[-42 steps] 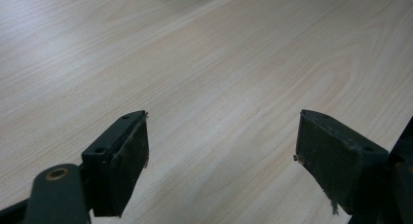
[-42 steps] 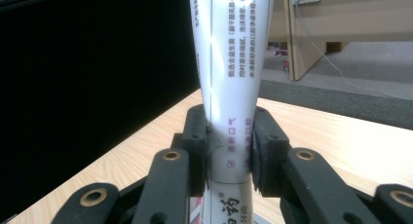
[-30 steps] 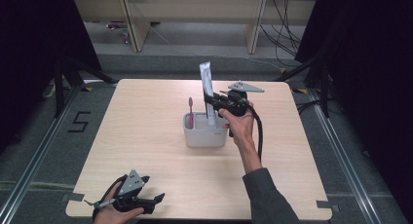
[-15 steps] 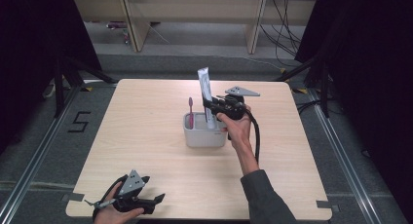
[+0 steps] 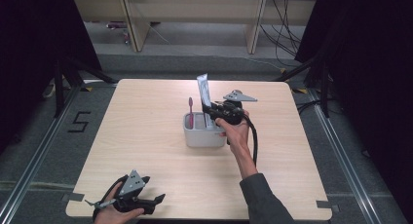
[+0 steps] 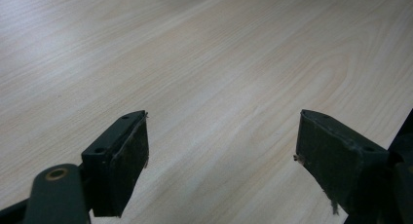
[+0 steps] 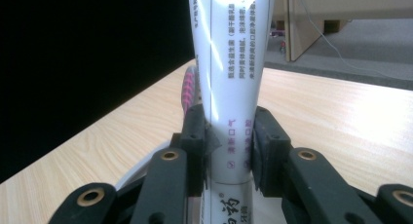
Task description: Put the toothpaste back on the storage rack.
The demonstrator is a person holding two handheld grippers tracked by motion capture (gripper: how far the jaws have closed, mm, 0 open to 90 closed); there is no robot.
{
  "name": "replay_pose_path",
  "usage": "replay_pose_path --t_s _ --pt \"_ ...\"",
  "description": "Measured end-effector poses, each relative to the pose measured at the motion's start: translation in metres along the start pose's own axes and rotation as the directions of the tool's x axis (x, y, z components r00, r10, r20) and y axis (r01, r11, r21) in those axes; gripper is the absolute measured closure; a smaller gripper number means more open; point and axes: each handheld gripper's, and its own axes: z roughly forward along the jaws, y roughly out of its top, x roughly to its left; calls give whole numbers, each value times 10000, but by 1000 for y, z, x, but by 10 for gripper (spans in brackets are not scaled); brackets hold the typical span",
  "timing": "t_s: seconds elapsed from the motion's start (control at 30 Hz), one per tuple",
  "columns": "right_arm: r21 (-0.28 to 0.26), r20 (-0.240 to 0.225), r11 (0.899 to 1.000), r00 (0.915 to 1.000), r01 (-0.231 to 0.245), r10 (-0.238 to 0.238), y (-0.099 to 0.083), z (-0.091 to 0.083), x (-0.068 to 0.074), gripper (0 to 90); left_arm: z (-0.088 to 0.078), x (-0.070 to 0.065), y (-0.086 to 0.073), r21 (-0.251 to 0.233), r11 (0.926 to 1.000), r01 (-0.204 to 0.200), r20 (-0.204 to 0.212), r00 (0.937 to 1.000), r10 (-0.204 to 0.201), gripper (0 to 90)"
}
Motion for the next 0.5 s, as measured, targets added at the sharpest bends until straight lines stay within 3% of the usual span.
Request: replay_pose_path --t_s 0.5 --pt "362 40 9992 9999 146 -148 -8 3 -1 708 0 0 0 26 10000 -11 29 10000 11 190"
